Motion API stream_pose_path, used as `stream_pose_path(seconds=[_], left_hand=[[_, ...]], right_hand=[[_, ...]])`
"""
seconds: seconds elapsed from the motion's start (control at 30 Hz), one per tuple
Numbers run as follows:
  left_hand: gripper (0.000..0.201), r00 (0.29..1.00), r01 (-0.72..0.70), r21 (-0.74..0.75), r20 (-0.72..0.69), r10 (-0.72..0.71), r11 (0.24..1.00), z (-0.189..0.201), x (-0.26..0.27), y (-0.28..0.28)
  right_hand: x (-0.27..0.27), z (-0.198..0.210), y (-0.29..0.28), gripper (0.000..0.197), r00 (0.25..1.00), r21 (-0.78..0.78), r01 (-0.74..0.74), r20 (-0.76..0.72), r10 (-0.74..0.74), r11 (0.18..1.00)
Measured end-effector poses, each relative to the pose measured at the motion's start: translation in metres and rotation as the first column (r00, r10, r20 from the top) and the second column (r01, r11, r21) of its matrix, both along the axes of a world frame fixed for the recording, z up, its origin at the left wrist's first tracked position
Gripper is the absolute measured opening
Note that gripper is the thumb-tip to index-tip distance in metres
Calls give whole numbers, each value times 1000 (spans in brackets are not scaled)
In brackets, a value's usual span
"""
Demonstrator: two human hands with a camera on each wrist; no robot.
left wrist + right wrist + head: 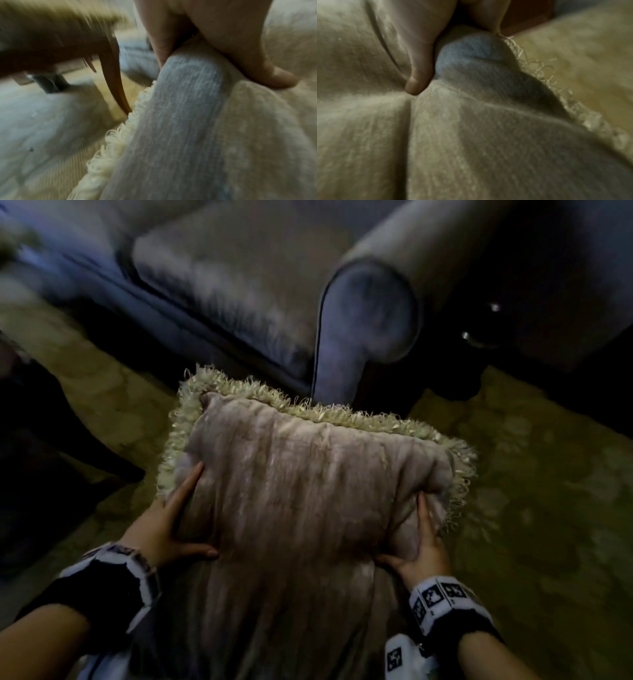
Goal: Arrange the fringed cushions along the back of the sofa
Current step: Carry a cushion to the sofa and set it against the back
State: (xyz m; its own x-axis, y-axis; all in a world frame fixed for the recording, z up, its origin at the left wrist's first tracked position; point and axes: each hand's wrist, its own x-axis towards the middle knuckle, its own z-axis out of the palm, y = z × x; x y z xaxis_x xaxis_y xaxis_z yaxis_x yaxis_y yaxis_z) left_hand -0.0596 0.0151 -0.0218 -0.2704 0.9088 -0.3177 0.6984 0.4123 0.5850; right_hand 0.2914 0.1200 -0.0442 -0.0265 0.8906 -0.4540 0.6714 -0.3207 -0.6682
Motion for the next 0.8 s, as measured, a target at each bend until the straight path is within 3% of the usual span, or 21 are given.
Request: stream_pose_path(seconds=[0.17,0.33,0.43,0.6,0.8], left_hand=[[126,996,-70,196,67,58,978,137,-4,-19],[145,990,-140,176,48,134,974,268,9,-41],[130,980,-195,215,20,196,957,348,7,-24],[125,974,-194,296,-55,219,935,446,-30,20],[122,976,-136,408,-101,193,903,510,-104,111]], right_hand=[[-8,152,19,114,998,286,-61,41,51,956],[-9,317,21,114,971,342,-239,59,233,909],[-25,394,44,112,969,425,-243,57,242,872],[-52,490,89,108,971,513,-232,77,225,827],[-117,554,167,110,982,612,-178,56,183,770]])
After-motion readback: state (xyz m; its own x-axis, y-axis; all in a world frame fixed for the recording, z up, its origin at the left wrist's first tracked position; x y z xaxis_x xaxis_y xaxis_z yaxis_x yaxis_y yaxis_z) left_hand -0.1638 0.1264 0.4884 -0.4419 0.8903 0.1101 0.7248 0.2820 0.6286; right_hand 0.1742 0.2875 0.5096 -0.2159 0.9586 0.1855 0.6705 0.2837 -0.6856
